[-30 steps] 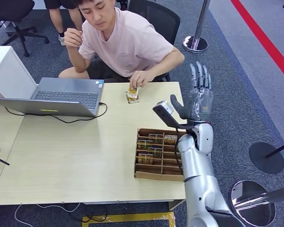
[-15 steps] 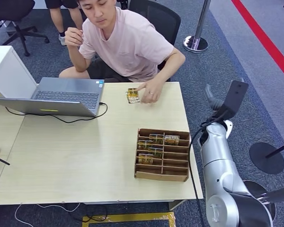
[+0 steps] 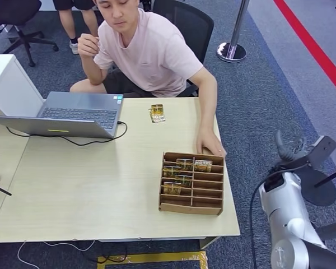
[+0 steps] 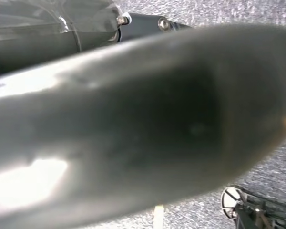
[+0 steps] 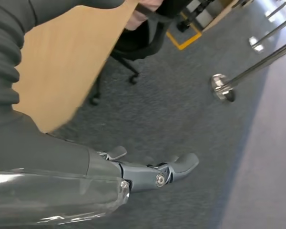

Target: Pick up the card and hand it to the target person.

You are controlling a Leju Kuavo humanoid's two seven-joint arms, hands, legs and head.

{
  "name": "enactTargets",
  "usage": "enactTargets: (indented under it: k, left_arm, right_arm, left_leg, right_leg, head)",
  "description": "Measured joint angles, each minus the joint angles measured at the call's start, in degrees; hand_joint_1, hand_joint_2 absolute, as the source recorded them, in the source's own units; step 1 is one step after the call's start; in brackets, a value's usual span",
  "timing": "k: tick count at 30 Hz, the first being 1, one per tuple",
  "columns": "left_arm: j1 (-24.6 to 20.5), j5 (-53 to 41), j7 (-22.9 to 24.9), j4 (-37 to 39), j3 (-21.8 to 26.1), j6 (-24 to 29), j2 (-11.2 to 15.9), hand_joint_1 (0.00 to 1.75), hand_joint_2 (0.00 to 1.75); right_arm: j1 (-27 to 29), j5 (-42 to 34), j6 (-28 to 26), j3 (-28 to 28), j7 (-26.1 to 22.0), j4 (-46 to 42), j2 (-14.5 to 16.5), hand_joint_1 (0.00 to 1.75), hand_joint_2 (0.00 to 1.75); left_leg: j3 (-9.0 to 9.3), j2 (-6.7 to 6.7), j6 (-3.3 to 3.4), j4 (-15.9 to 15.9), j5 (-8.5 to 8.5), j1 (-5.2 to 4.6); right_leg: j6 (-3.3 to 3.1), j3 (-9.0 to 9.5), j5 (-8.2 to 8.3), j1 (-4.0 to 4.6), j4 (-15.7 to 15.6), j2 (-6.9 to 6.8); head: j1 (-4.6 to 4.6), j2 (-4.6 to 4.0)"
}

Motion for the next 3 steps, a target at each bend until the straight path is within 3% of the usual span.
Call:
enactTargets:
  k: [3]
  left_arm:
    - [0.0, 0.11, 0.26, 0.0, 0.0, 0.02, 0.0, 0.0, 0.0]
  right_arm:
    - [1.16, -4.81, 1.7, -3.02, 2.91, 3.19, -1.0, 0.0, 1.75]
  left_leg:
    - [-0.01, -0.01, 0.01, 0.0, -0.01, 0.0]
  right_leg:
    - [0.01, -0.01, -0.01, 0.0, -0.01, -0.01]
  head:
    - [0.0, 0.0]
